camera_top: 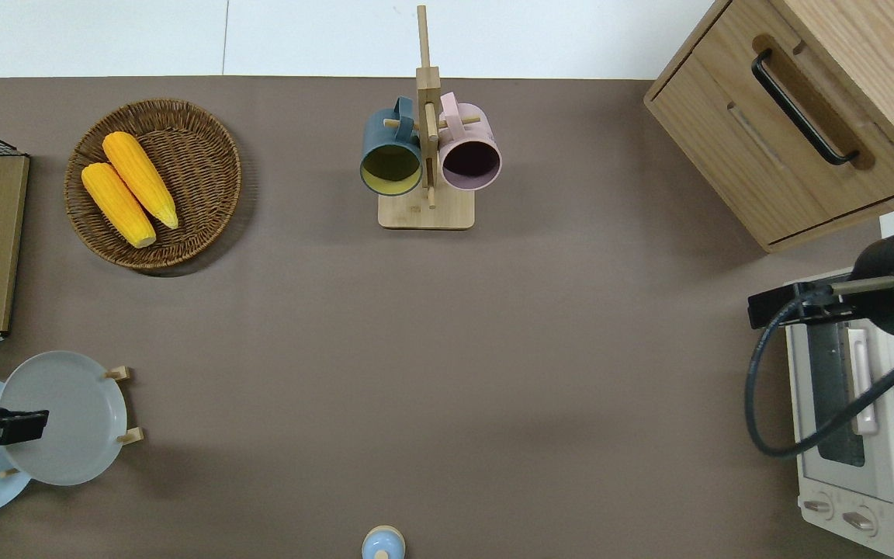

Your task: Pick gray plate from low plate rack and place it on table with left arm

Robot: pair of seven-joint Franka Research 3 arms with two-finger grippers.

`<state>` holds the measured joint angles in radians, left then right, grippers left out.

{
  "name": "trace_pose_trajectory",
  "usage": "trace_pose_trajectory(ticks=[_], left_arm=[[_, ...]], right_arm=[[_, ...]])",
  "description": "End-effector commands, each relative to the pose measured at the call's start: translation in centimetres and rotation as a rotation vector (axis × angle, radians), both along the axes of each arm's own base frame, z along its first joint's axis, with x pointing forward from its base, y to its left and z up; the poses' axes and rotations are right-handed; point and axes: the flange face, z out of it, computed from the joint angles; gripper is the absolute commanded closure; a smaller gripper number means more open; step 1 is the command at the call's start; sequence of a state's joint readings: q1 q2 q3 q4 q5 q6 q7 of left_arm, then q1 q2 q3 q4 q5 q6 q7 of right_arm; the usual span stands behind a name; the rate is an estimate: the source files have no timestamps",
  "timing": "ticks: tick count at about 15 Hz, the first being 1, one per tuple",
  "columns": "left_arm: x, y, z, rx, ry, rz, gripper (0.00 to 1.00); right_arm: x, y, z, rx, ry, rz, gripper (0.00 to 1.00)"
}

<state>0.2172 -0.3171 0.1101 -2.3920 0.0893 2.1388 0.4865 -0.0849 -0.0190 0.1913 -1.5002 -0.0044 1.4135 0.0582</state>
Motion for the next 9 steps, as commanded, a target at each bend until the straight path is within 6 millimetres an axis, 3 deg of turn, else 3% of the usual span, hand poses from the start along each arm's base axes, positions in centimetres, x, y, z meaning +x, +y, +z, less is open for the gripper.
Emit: trace_pose_trajectory(ticks=[1, 3, 4, 7, 8, 9], left_arm=[[-1.02, -0.07, -0.44, -0.006, -0.029, 0.003, 0.00], [-1.06, -0.16, -0.58, -0.007, -0.027, 0.003, 0.01], [-1.04, -0.30, -0.66, -0.008, -0.025, 0.003, 0.08], [-1.09, -0.46, -0.83, -0.010, -0.020, 0.011, 0.62], [-1.12, -0.53, -0.79, -0.011, -0.018, 0.009, 0.88], [-1.11, -0.61, -0.92, -0.011, -0.015, 0.008, 1.00]], right_arm=[[-0.25, 0.05, 0.29, 0.006, 0.007, 0.000, 0.011], [-0.24, -0.03, 0.29, 0.006, 0.007, -0.002, 0.011], [-0.25, 0.05, 0.29, 0.006, 0.007, 0.000, 0.011], [-0.25, 0.05, 0.29, 0.006, 0.007, 0.001, 0.013], [-0.25, 0.05, 0.29, 0.006, 0.007, 0.000, 0.011], [-0.25, 0.05, 0.29, 0.006, 0.007, 0.000, 0.011]])
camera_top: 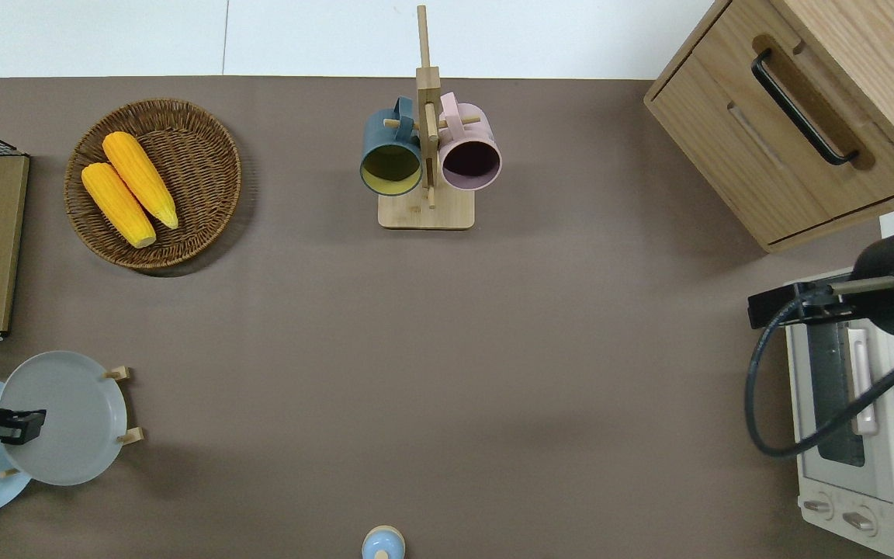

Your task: Pick gray plate from low plate rack and place it on table with left arm

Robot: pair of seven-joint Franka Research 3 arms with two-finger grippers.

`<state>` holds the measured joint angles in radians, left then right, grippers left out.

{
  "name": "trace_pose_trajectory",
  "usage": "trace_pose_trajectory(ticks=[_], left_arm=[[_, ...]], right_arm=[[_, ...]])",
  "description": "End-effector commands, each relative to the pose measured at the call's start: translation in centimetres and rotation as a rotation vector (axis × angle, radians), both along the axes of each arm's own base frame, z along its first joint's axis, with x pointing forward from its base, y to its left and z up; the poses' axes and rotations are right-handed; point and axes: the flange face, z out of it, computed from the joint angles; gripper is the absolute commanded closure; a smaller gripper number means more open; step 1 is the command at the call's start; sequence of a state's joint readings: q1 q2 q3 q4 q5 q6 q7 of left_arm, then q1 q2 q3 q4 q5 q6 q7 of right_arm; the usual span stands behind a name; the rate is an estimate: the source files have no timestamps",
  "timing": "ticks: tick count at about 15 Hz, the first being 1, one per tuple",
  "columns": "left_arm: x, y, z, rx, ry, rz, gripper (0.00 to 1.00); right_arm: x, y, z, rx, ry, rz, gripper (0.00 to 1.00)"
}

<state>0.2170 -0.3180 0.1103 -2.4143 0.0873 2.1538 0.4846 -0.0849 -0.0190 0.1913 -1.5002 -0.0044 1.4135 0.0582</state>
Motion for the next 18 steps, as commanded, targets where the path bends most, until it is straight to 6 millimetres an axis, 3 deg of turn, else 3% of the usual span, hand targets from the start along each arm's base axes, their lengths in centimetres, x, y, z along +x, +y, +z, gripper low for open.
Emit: trace_pose_trajectory(ticks=[1, 13, 18], left_arm=[[-0.8, -0.4, -0.1, -0.006, -0.021, 0.008, 1.00], [-0.7, -0.5, 0.7, -0.012, -0.005, 0.044, 1.00], [0.2, -0.3, 3.8, -0.012, 0.013, 0.045, 1.00]], right_arm=[[-0.2, 0.0, 0.3, 0.006, 0.007, 0.000, 0.011], [-0.3, 0.1, 0.3, 0.006, 0.007, 0.000, 0.011], [-0.3, 0.1, 0.3, 0.006, 0.007, 0.001, 0.011]])
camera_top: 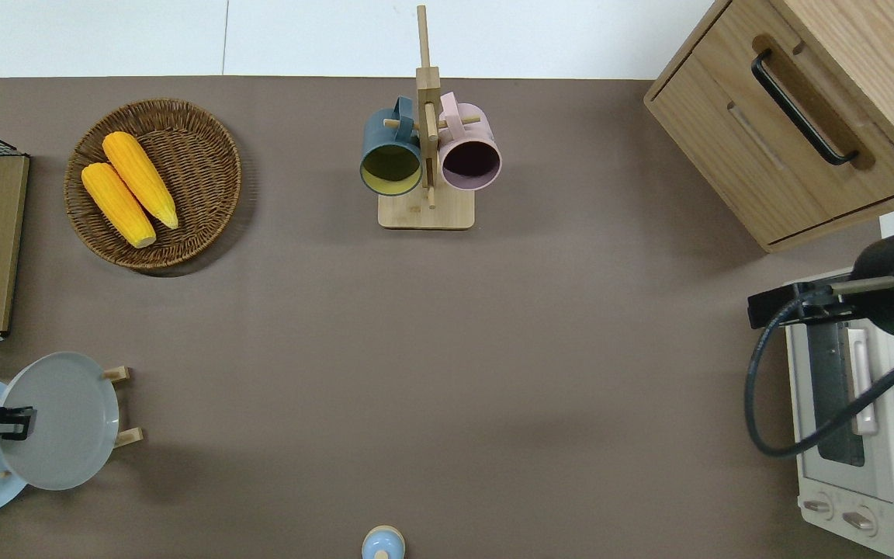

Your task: Pick gray plate from low plate rack and place it on table with left arm

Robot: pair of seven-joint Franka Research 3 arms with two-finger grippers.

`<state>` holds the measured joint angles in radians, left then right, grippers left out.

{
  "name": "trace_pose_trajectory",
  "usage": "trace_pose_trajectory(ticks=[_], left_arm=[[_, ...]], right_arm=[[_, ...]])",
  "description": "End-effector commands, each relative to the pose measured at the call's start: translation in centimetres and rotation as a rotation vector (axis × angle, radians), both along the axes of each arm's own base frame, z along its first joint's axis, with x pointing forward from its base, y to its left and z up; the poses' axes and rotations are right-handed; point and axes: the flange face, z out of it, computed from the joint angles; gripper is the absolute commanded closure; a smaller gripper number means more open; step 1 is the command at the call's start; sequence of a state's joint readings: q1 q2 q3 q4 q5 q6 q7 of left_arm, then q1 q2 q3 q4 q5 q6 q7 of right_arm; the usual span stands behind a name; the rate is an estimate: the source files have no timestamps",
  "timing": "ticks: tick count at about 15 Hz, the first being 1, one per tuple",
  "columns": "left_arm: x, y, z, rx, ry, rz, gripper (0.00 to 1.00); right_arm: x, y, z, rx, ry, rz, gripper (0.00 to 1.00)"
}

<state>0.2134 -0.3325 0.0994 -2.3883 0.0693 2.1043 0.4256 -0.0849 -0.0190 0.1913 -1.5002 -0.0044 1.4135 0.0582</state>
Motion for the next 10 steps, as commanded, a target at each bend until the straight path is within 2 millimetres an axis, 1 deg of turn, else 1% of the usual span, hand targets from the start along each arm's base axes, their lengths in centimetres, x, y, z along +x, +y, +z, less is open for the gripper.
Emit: trace_pose_trajectory(ticks=[1, 3, 5, 6, 7, 8, 10], left_arm=[[0.3, 0.4, 3.1, 0.005, 0.011, -0.012, 1.00], [0.6, 0.2, 4.8, 0.006, 0.021, -0.014, 1.00], [0.9, -0.1, 7.3, 0.004, 0.033, 0.009, 1.00], [1.3, -1.0, 8.8, 0.008, 0.039, 0.024, 1.00], [1.5, -1.6, 9.8, 0.010, 0.042, 0.029, 1.00], [1.5, -1.9, 10.6, 0.007, 0.051, 0.050, 1.00], [1.6, -3.5, 12.2, -0.059, 0.078, 0.100, 1.00]], right_arm=[[-0.2, 0.0, 0.3, 0.006, 0.007, -0.001, 0.011], [-0.2, 0.0, 0.3, 0.006, 0.007, 0.000, 0.011], [-0.3, 0.1, 0.3, 0.006, 0.007, 0.000, 0.011], [-0.2, 0.0, 0.3, 0.006, 0.007, 0.000, 0.013], [-0.2, 0.0, 0.3, 0.006, 0.007, 0.000, 0.011], [-0.2, 0.0, 0.3, 0.006, 0.007, 0.000, 0.011], [-0.2, 0.0, 0.3, 0.006, 0.007, -0.002, 0.013]])
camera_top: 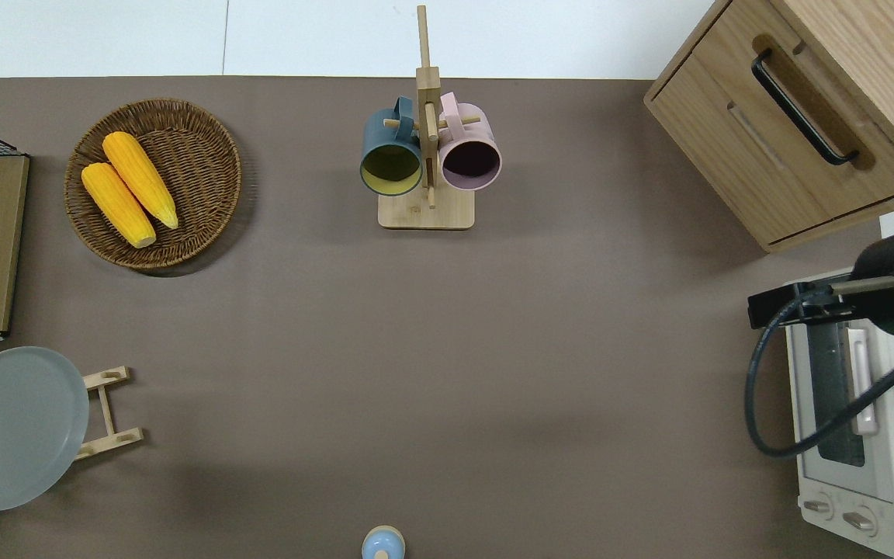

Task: Pick gray plate from low plate rack and place it on table with left arm
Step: 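Carry the gray plate away from the rack and lower it onto the table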

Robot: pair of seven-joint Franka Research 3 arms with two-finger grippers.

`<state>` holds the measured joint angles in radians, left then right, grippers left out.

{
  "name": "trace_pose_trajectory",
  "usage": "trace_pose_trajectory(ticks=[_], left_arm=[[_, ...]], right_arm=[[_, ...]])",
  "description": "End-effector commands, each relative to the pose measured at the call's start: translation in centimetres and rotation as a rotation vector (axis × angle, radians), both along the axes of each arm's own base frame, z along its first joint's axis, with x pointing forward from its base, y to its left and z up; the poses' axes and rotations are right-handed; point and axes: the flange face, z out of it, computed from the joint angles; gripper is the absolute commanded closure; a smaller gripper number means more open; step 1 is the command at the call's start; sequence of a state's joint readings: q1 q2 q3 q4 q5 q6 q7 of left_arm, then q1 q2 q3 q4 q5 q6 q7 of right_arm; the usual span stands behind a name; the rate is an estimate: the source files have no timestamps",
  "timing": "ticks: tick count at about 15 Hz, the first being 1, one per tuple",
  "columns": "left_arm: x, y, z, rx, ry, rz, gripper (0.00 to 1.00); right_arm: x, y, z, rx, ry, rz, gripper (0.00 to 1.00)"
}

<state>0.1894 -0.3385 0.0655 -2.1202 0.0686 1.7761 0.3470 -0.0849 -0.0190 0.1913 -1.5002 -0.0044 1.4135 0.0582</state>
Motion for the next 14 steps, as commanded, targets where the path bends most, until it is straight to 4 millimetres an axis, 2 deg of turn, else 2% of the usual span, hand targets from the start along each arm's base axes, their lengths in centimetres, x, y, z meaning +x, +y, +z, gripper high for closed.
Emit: trace_pose_trajectory(ticks=[1, 4, 7, 11, 14], left_arm=[[0.0, -2.0, 2.1, -0.094, 0.045, 0.091, 1.00], [-0.4, -2.8, 1.4, -0.176, 0.094, 0.199, 1.00], [-0.4, -3.3, -0.7, -0.278, 0.131, 0.268, 1.00], [0.1, -3.9, -4.4, -0.444, 0.199, 0.337, 1.00], [0.3, -4.5, -8.1, -0.534, 0.246, 0.361, 1.00]], right_arm=[[-0.3, 0.1, 0.3, 0.006, 0.007, 0.000, 0.011], [-0.2, 0.0, 0.3, 0.006, 0.007, -0.002, 0.013], [-0.3, 0.1, 0.3, 0.006, 0.007, 0.002, 0.011], [-0.3, 0.1, 0.3, 0.006, 0.007, 0.000, 0.013], [-0.2, 0.0, 0.3, 0.006, 0.007, 0.000, 0.013]])
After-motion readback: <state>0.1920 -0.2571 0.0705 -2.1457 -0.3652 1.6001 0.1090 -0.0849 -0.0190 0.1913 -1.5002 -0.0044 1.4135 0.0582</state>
